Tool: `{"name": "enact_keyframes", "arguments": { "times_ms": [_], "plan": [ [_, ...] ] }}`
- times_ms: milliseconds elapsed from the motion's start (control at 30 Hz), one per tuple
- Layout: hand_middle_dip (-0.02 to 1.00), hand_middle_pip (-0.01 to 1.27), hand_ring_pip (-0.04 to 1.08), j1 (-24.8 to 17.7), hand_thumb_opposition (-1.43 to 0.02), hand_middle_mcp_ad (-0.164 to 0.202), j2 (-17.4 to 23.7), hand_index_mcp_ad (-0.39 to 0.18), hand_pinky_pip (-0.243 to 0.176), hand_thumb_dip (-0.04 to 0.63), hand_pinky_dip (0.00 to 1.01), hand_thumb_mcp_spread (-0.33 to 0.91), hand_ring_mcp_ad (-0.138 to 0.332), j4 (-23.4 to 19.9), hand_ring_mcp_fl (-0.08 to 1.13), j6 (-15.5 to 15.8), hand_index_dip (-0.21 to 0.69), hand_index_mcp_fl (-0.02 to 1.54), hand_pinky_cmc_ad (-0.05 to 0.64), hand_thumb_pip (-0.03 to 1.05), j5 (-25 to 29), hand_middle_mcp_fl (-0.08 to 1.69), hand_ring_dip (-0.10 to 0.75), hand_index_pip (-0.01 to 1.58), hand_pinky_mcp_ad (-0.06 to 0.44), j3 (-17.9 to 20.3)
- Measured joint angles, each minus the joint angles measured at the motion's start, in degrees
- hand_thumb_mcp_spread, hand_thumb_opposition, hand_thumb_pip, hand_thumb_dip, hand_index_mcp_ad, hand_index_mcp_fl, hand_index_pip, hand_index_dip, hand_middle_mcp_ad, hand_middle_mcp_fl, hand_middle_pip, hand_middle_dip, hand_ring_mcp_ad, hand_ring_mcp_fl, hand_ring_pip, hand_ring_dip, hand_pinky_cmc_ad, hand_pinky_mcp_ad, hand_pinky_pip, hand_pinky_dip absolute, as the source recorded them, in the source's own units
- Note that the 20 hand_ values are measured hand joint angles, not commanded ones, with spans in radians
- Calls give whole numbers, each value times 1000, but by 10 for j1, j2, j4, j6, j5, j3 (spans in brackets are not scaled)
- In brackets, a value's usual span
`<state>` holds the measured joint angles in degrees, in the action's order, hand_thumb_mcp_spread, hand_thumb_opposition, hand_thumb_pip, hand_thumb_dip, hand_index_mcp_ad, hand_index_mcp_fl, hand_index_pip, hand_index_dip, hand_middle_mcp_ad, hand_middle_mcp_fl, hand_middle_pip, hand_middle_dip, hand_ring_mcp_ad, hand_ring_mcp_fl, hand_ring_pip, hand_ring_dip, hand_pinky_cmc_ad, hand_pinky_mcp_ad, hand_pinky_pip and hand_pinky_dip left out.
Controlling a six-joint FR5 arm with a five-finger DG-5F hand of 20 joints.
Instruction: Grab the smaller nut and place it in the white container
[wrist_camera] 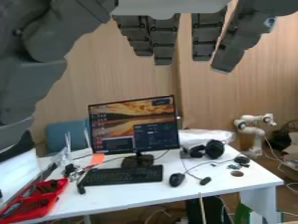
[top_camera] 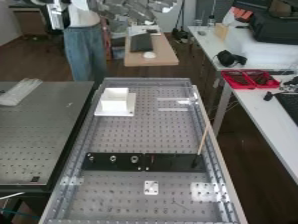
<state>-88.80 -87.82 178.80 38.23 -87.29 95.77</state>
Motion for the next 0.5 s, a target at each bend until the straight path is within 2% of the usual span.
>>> {"name": "enact_keyframes", "arguments": {
  "times_ms": [500],
  "plan": [
    [94,136,72,-23,-674,93,36,72,-75,2,374,171,215,-32,7,-14,140,5,276,415,71,10,10,56,201,81]
  ]
}}
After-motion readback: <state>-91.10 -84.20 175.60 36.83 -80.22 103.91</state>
